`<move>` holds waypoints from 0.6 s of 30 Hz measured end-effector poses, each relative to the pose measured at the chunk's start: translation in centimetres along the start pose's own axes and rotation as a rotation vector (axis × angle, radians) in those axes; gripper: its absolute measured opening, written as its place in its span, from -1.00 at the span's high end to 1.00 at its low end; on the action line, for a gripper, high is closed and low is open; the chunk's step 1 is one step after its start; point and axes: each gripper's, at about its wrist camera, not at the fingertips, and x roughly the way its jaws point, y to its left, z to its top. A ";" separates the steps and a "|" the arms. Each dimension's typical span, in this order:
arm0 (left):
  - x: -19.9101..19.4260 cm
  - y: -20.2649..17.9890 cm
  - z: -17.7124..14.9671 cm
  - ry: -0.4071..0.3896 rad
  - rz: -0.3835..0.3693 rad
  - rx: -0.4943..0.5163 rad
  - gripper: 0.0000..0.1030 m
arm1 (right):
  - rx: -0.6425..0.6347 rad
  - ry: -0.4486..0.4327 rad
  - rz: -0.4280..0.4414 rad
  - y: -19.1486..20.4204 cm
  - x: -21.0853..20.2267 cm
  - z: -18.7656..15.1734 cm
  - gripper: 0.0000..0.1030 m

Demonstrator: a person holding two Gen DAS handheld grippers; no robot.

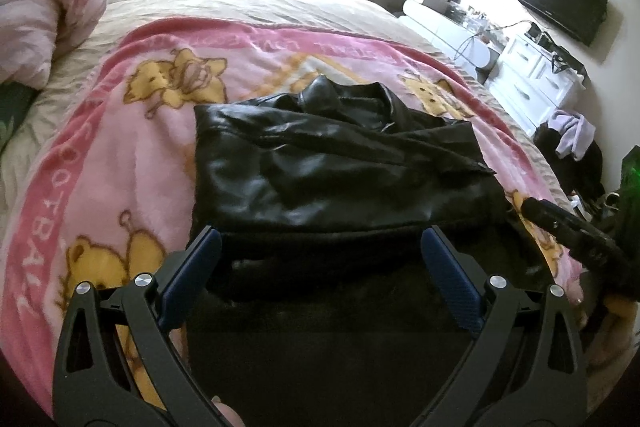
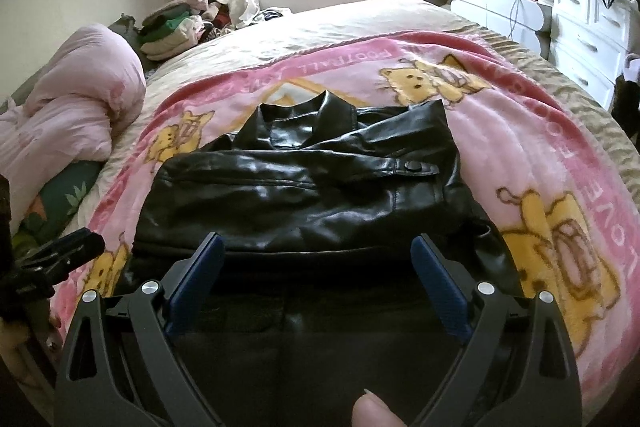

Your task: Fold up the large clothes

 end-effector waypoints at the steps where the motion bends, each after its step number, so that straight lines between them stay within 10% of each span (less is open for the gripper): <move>1: -0.1 0.0 -0.1 0.004 0.005 -0.005 -0.82 | -0.002 -0.004 0.000 0.0 -0.3 0.0 -0.82; 18: -2.5 -0.7 -2.0 0.005 0.018 -0.039 -0.82 | -0.032 -0.034 0.035 0.1 -3.6 -0.4 -0.82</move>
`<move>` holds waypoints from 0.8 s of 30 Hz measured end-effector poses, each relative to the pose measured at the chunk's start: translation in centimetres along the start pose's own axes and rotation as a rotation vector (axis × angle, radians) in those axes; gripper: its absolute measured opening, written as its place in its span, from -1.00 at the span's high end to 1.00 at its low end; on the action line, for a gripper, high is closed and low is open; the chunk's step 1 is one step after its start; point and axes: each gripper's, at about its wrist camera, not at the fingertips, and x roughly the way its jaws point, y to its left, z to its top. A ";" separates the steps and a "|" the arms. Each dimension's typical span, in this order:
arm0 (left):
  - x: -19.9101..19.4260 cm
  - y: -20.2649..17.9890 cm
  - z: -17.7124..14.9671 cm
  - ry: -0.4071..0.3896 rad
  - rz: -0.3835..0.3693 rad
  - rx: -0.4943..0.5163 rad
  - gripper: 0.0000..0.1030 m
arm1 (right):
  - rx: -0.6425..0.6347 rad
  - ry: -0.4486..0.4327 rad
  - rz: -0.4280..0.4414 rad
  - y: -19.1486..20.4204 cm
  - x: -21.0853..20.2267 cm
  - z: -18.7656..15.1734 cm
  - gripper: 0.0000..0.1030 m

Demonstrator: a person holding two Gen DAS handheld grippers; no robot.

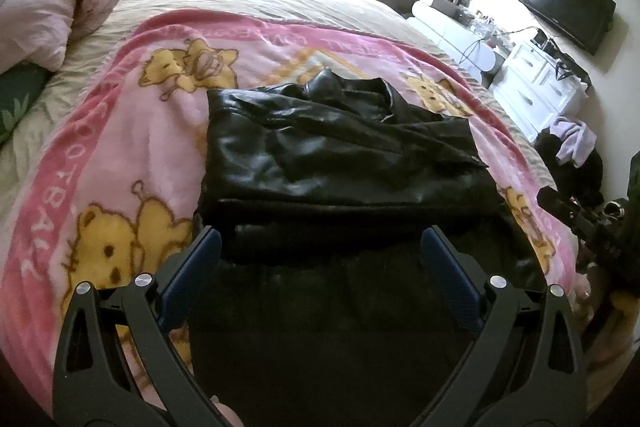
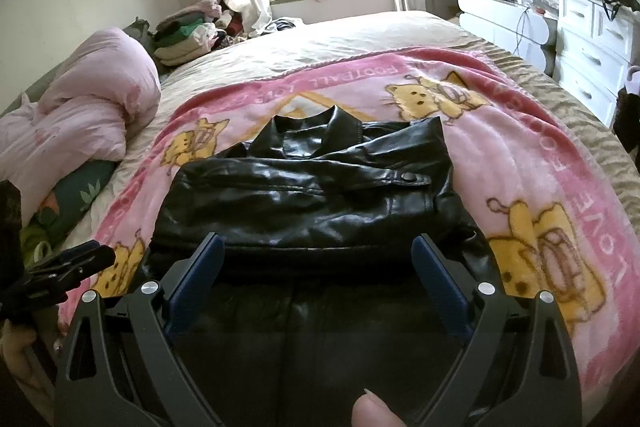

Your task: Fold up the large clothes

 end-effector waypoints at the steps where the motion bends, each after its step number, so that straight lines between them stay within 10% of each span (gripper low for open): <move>1: -0.1 0.0 -0.1 0.001 0.003 0.001 -0.82 | -0.001 0.000 0.001 0.0 -0.1 -0.1 -0.83; 24: -2.2 0.7 -4.2 0.023 0.047 -0.018 -0.82 | -0.029 -0.001 -0.016 -0.6 -4.2 -3.2 -0.84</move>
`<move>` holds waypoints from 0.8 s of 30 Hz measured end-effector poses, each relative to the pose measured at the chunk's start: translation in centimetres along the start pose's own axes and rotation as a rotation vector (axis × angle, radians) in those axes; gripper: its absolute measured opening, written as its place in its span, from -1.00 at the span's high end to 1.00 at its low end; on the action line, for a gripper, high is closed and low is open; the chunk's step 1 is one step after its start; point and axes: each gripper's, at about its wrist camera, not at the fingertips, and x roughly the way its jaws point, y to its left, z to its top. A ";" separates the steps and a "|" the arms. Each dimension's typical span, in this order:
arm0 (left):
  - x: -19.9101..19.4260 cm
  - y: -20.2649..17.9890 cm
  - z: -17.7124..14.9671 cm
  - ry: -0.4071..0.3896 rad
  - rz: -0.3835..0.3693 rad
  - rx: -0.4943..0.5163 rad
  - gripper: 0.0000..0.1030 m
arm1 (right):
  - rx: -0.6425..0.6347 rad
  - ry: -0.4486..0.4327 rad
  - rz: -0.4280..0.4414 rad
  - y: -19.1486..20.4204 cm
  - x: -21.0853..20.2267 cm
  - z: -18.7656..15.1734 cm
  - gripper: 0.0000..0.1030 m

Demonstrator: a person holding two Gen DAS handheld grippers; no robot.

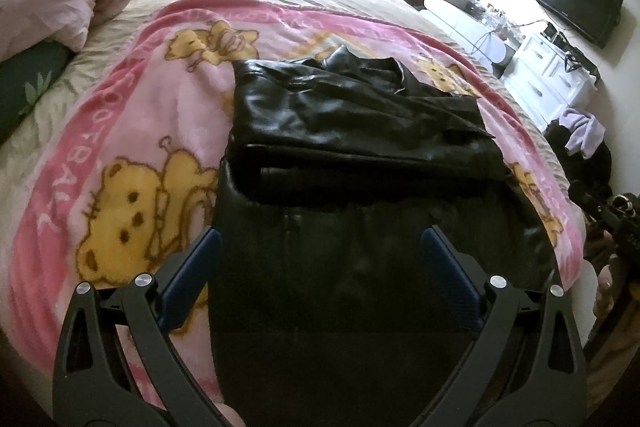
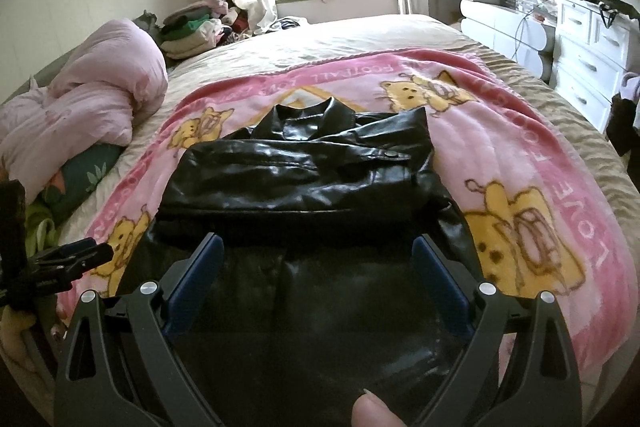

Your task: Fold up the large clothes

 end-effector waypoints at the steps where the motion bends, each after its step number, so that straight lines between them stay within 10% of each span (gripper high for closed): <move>1: -0.1 0.1 -0.1 0.001 0.001 -0.002 -0.82 | 0.002 -0.008 -0.007 -0.1 -0.3 -0.1 -0.84; 24: -0.3 1.9 -5.4 0.059 0.066 -0.013 -0.82 | -0.039 0.063 -0.064 -3.6 -2.8 -5.5 -0.87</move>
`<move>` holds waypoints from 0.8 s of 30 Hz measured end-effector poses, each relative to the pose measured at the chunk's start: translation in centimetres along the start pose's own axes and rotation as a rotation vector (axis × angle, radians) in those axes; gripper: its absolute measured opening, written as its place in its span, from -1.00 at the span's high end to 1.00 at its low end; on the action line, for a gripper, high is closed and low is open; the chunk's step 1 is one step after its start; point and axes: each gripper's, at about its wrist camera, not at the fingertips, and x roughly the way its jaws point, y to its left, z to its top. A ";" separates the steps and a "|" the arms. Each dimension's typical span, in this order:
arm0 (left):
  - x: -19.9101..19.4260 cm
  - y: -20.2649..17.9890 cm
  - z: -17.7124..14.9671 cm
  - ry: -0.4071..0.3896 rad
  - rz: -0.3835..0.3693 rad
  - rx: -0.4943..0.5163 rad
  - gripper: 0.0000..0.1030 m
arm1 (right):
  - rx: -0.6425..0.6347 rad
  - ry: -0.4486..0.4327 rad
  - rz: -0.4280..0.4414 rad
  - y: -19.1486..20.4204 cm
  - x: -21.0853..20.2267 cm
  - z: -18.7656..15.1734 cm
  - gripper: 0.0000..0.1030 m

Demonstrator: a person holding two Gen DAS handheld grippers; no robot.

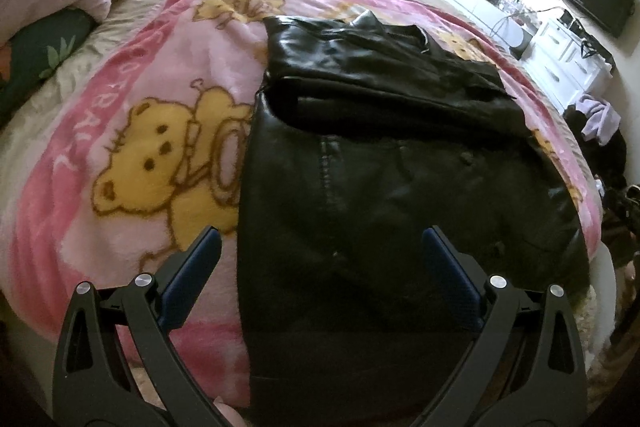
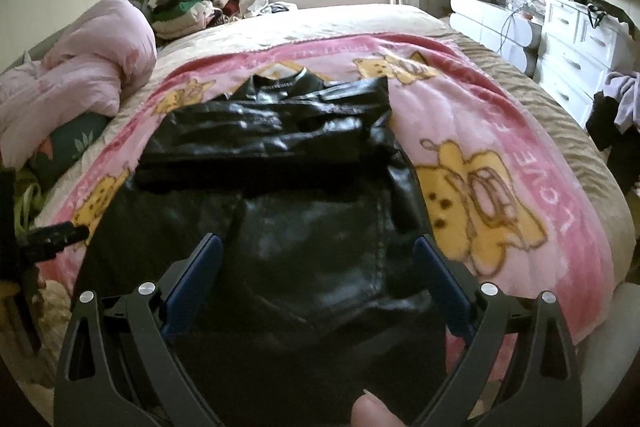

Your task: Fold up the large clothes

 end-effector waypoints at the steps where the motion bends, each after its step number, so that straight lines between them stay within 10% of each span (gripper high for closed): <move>1: 0.0 0.1 -0.1 0.002 0.003 0.001 -0.82 | 0.003 0.010 -0.007 -0.3 0.1 -0.4 -0.87; 24: 3.8 2.1 -3.4 0.157 0.077 0.010 -0.82 | 0.075 0.245 0.043 -6.0 4.4 -6.0 -0.87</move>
